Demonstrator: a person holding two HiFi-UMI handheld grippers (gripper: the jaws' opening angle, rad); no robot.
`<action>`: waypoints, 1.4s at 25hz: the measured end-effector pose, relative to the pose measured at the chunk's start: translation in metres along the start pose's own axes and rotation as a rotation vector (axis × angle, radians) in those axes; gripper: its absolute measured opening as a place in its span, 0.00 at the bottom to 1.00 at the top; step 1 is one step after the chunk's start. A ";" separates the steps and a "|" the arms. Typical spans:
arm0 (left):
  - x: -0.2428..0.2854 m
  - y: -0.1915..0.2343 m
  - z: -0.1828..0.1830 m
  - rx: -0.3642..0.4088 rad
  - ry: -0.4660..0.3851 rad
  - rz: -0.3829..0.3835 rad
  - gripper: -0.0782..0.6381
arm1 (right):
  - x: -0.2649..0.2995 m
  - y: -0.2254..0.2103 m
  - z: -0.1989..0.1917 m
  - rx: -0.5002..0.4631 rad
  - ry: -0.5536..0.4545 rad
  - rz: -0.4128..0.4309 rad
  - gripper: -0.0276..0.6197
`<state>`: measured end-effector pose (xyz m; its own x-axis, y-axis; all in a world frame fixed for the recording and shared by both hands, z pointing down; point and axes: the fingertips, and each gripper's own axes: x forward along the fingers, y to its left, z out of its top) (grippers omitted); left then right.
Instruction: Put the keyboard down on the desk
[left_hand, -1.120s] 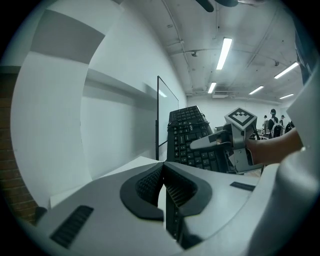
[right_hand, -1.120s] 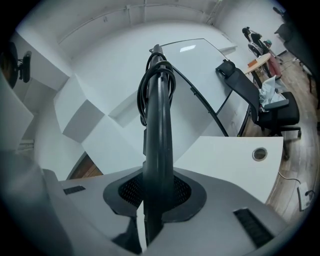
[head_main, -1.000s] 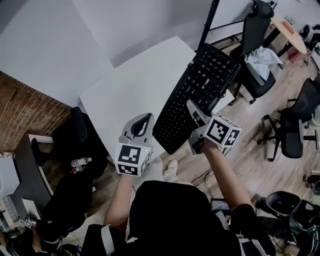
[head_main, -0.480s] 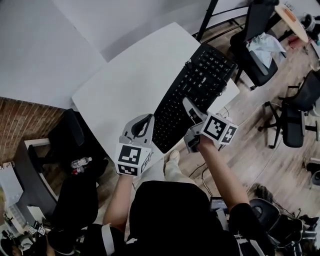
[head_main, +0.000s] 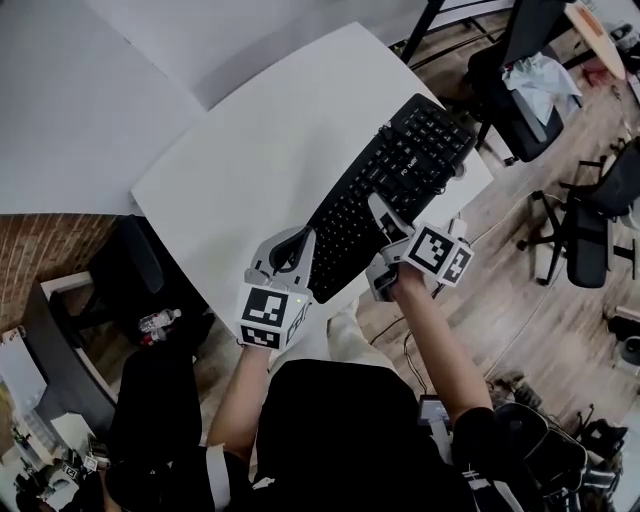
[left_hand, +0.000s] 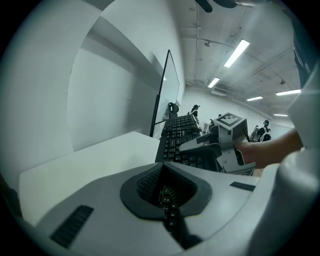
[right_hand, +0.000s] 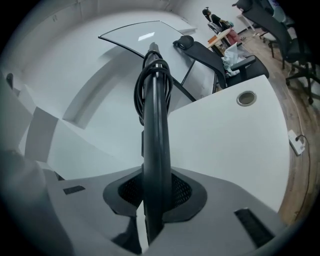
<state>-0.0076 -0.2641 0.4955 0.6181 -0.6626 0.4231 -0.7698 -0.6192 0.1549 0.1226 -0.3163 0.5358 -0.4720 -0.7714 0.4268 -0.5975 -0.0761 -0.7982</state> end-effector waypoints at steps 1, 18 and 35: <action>0.004 0.005 -0.004 0.000 0.009 -0.001 0.13 | 0.007 -0.003 -0.002 0.015 0.001 -0.009 0.20; 0.041 -0.001 -0.036 0.070 0.098 -0.093 0.13 | 0.041 -0.054 -0.021 0.186 0.016 -0.081 0.21; 0.042 -0.058 -0.083 0.193 0.276 -0.338 0.44 | 0.049 -0.083 -0.022 0.259 0.033 -0.126 0.21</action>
<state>0.0494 -0.2206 0.5787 0.7435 -0.2899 0.6026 -0.4729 -0.8651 0.1673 0.1342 -0.3338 0.6324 -0.4275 -0.7250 0.5399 -0.4695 -0.3323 -0.8180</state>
